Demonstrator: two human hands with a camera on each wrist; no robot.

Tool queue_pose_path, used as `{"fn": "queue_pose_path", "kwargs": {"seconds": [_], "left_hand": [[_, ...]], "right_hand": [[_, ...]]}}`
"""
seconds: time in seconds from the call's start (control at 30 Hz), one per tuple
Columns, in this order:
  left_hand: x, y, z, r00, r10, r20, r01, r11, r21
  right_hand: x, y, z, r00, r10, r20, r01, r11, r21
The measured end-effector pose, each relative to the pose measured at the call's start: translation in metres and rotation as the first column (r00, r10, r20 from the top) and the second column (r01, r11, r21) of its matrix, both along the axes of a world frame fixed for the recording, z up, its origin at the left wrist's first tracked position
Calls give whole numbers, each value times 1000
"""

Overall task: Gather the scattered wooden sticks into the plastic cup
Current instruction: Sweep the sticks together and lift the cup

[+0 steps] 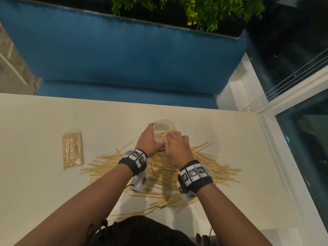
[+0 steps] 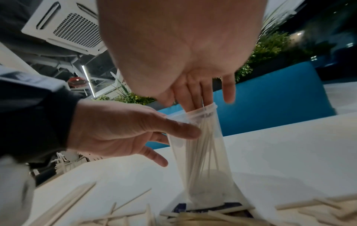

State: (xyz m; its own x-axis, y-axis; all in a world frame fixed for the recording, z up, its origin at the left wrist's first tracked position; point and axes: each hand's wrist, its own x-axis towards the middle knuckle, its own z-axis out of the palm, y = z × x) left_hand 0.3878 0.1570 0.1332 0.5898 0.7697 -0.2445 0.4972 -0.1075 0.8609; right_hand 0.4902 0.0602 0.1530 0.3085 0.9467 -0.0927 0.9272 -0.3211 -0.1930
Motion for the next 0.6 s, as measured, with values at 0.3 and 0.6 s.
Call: {"fn": "queue_pose_path", "kwargs": {"seconds": [0.3,0.6], "left_hand": [[-46,-4,-20,982,-83,-169,87,996,12],[-200,-57,-73,860,-279,-426,283,957,-56]], "right_hand": [[0,-33,12,917,-152,-370,307,860,407],[-31,-143,-52,943,-187,-275,123,964,-234]]}}
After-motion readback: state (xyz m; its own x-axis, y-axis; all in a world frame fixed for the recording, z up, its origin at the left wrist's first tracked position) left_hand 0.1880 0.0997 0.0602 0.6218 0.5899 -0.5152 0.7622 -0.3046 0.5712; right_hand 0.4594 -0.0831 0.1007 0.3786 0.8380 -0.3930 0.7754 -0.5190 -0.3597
